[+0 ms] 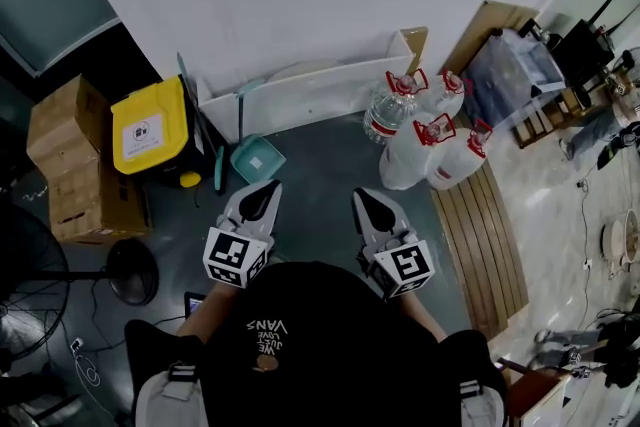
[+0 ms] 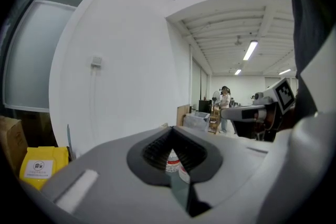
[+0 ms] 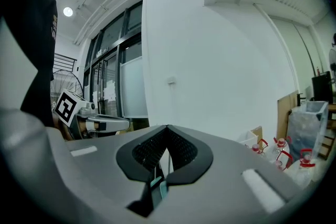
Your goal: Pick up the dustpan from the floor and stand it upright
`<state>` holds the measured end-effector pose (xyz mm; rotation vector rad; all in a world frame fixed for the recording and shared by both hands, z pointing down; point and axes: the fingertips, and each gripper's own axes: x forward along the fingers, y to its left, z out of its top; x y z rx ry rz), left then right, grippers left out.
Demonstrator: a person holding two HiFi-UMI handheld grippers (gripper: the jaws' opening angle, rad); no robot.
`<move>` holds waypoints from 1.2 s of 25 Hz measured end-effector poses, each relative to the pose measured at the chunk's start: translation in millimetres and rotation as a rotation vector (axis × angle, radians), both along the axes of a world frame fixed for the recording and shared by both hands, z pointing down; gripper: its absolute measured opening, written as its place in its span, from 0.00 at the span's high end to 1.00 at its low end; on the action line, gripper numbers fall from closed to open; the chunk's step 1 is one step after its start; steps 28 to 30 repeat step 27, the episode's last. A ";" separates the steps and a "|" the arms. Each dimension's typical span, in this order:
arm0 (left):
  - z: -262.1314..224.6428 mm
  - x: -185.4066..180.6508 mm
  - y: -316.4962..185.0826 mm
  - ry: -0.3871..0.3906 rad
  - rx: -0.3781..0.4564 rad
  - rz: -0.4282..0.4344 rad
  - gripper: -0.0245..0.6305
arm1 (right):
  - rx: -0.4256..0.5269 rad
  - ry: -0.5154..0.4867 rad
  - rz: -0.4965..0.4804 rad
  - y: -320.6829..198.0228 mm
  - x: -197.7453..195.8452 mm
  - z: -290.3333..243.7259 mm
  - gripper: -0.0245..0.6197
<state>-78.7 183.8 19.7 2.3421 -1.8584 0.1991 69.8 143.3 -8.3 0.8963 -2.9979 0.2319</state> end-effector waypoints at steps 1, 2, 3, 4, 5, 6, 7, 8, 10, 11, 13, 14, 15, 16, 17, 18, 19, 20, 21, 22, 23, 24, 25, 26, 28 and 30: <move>-0.1 -0.4 1.3 -0.001 0.002 0.000 0.88 | -0.002 0.006 0.002 0.7 -0.3 1.2 0.96; -0.1 -0.6 2.4 -0.001 0.005 0.000 0.88 | -0.003 0.011 0.003 1.3 -0.4 2.3 0.96; -0.1 -0.3 3.5 -0.001 0.007 0.002 0.88 | -0.005 0.014 0.004 1.9 -0.3 3.2 0.96; -0.1 0.3 4.4 0.000 0.008 0.004 0.88 | -0.006 0.017 0.004 2.3 -0.3 3.8 0.96; -0.1 1.0 4.9 0.001 0.008 0.006 0.88 | -0.006 0.020 0.003 2.5 -0.2 4.1 0.96; -0.1 1.9 4.9 0.003 0.007 0.009 0.88 | -0.006 0.022 0.003 2.3 -0.1 4.1 0.96; -0.1 2.9 4.7 0.004 0.006 0.012 0.88 | -0.006 0.024 0.003 1.8 0.0 3.8 0.96; 0.1 3.7 4.6 0.004 0.005 0.014 0.88 | -0.005 0.026 0.004 1.4 0.1 3.6 0.96; 1.3 4.2 5.8 0.004 0.005 0.019 0.88 | -0.006 0.031 0.004 2.4 -0.6 4.6 0.96; 2.2 3.7 6.7 0.006 0.005 0.021 0.89 | -0.007 0.033 0.004 3.3 -1.7 5.5 0.96; 3.9 2.0 8.4 0.008 0.004 0.021 0.88 | -0.011 0.037 0.004 4.9 -3.8 7.1 0.96; 4.7 1.1 9.3 0.008 0.003 0.019 0.89 | -0.013 0.037 0.004 5.6 -4.4 7.6 0.96; 5.1 0.5 10.2 0.009 0.002 0.017 0.89 | -0.015 0.037 0.003 6.4 -4.7 7.9 0.96; 5.3 0.0 11.2 0.011 0.002 0.014 0.88 | -0.016 0.038 0.004 7.2 -4.7 8.3 0.96; 5.6 -0.3 12.1 0.013 0.002 0.011 0.89 | -0.017 0.040 0.003 7.7 -4.7 8.7 0.96; 6.2 -0.5 12.9 0.015 0.001 0.009 0.88 | -0.017 0.043 0.003 8.0 -4.7 9.3 0.96; 6.9 -0.5 13.6 0.017 -0.001 0.008 0.88 | -0.018 0.045 0.001 8.1 -4.9 9.9 0.96; 7.4 -0.5 14.3 0.017 -0.002 0.007 0.88 | -0.019 0.045 0.000 8.2 -5.3 10.4 0.96; 7.4 -0.6 14.8 0.017 -0.001 0.005 0.89 | -0.021 0.046 0.000 8.4 -5.8 10.8 0.96; 7.1 -0.4 15.1 0.016 -0.001 0.006 0.89 | -0.022 0.045 0.000 8.4 -6.4 11.2 0.96; 6.4 0.1 15.4 0.015 0.000 0.008 0.88 | -0.023 0.045 0.000 8.4 -7.1 11.6 0.96; 5.3 0.9 15.6 0.014 0.000 0.010 0.88 | -0.024 0.044 0.001 8.4 -8.0 11.9 0.96; 4.4 1.4 15.9 0.014 0.000 0.013 0.88 | -0.026 0.043 0.001 8.5 -8.9 12.3 0.96; 3.8 1.7 16.2 0.014 0.000 0.014 0.88 | -0.027 0.043 0.002 8.6 -9.8 12.8 0.96; 3.4 1.8 16.6 0.015 0.000 0.015 0.88 | -0.029 0.042 0.002 8.7 -10.7 13.2 0.96; 3.4 1.8 16.6 0.015 0.000 0.015 0.88 | -0.029 0.042 0.002 8.7 -10.7 13.2 0.96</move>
